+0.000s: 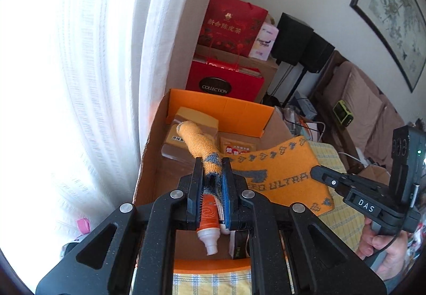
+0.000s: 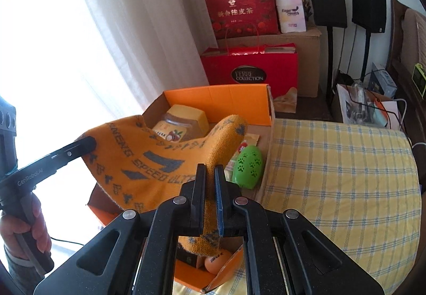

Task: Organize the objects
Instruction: 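Carry the towel over the box with both tools and lower it onto the items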

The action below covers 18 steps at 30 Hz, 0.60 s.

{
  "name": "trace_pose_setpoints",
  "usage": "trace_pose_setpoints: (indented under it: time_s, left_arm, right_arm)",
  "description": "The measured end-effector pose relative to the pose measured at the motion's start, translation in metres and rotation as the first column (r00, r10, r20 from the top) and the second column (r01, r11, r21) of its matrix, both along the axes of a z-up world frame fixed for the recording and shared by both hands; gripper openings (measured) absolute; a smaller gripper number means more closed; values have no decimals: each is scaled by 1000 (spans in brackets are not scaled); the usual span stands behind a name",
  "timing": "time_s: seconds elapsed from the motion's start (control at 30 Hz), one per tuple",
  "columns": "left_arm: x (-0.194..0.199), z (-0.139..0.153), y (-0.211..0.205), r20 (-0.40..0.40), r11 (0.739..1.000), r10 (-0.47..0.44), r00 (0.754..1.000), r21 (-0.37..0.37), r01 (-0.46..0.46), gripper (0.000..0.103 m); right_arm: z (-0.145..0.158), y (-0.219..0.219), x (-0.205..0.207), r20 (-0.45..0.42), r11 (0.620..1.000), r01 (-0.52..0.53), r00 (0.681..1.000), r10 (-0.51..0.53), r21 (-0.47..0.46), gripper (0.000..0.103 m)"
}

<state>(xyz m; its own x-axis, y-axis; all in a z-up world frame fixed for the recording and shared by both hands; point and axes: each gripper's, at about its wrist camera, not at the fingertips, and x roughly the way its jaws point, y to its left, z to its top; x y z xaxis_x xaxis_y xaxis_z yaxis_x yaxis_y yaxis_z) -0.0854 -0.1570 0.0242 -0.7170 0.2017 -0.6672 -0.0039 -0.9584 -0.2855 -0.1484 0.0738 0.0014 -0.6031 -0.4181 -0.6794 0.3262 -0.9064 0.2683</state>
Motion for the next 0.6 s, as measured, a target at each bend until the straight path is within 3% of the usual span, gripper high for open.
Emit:
trace_pose_setpoints:
  time_s: [0.2,0.4,0.5,0.6]
  left_arm:
    - [2,-29,-10,32,1000,16,999,-10,-16,11]
    - [6,-52,-4,81,997,4,997,-80,2,12]
    - [6,-62,2,120,993,-3,993,-116,17,14]
    - [8,-69,6,142,992,-14,990,-120,32,25]
  right_arm:
    - [-21,-12,-3,11,998,6,1000,-7,58,5]
    - [-40,-13,-7,39,993,19,999,-24,118,6]
    - [-45,-15,-8,47,989,20,999,-27,149,10]
    - [-48,-17,-8,45,984,28,998,-37,174,14]
